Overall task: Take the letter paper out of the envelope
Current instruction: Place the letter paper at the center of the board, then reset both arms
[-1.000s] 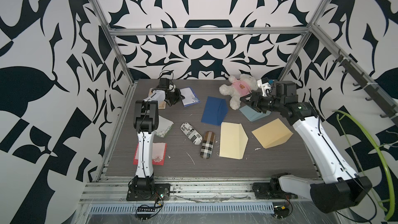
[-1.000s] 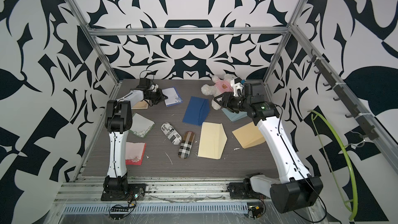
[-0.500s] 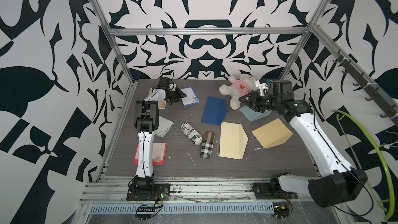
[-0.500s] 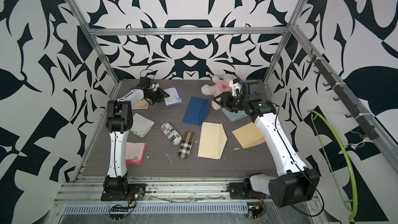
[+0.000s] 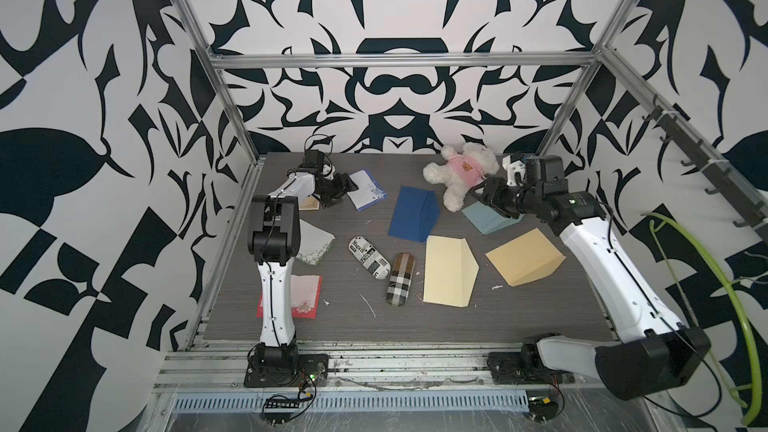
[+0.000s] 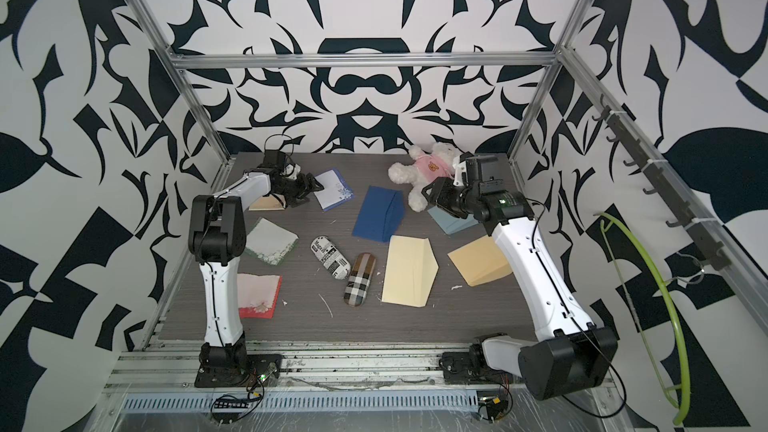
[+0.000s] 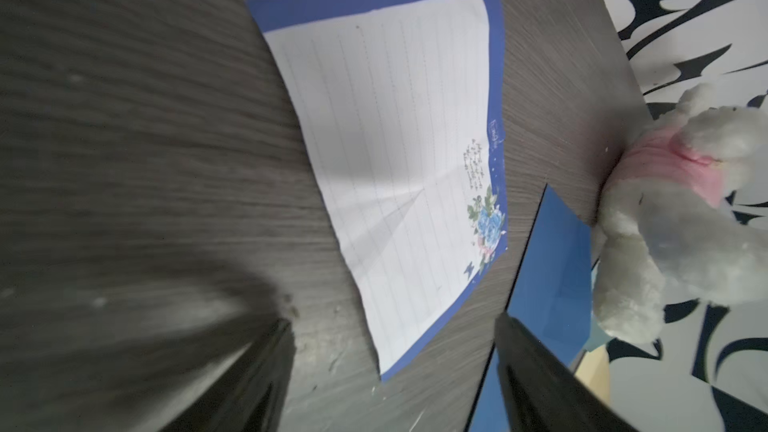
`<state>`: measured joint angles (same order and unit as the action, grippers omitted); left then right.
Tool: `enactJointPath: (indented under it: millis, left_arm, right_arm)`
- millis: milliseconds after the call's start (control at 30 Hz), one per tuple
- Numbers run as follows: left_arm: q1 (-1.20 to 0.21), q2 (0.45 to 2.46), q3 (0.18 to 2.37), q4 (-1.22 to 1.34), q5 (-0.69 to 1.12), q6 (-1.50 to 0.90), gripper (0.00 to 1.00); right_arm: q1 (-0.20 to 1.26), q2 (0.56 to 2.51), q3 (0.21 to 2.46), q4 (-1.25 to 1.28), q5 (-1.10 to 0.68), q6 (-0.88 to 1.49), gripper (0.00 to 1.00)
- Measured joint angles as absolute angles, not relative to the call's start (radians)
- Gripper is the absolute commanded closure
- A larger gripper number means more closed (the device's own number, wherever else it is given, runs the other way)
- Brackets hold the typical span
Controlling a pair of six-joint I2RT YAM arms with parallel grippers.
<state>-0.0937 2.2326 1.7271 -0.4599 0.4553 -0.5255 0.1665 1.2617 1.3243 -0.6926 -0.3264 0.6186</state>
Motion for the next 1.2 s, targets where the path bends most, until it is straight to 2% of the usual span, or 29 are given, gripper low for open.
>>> enactJointPath:
  millis: [67, 367, 533, 667, 800, 900, 1000, 1200]
  left_arm:
    - [-0.094, 2.180, 1.691, -0.474, 0.432, -0.518, 0.01]
    - [-0.077, 1.766, 1.482, -0.475, 0.340, -0.543, 0.01]
    - [-0.056, 1.470, 1.245, -0.373, 0.245, -0.598, 0.01]
    - [-0.089, 1.270, 1.069, -0.355, 0.027, -0.630, 0.01]
    - [-0.191, 1.116, 0.932, -0.361, -0.306, -0.627, 0.01]
    - [-0.214, 1.054, 0.825, -0.331, -0.458, -0.573, 0.01]
    - [-0.211, 1.029, 0.696, -0.244, -0.511, -0.453, 0.01]
    - [-0.186, 1.053, 0.468, 0.031, -0.499, -0.244, 0.01]
  right_arm:
    - [0.167, 1.252, 1.328, -0.712, -0.244, 0.619, 0.01]
    - [0.167, 1.185, 1.354, -0.751, 0.128, 0.514, 0.01]
    - [0.167, 1.109, 1.214, -0.672, 0.293, 0.448, 0.01]
    - [0.166, 1.067, 0.999, -0.500, 0.405, 0.385, 0.01]
    - [0.165, 1.074, 0.758, -0.326, 0.424, 0.245, 0.01]
    - [0.165, 1.140, 0.702, -0.296, 0.402, 0.173, 0.01]
    - [0.165, 1.193, 0.672, -0.215, 0.374, 0.131, 0.01]
    - [0.165, 1.185, 0.506, 0.010, 0.336, 0.092, 0.01]
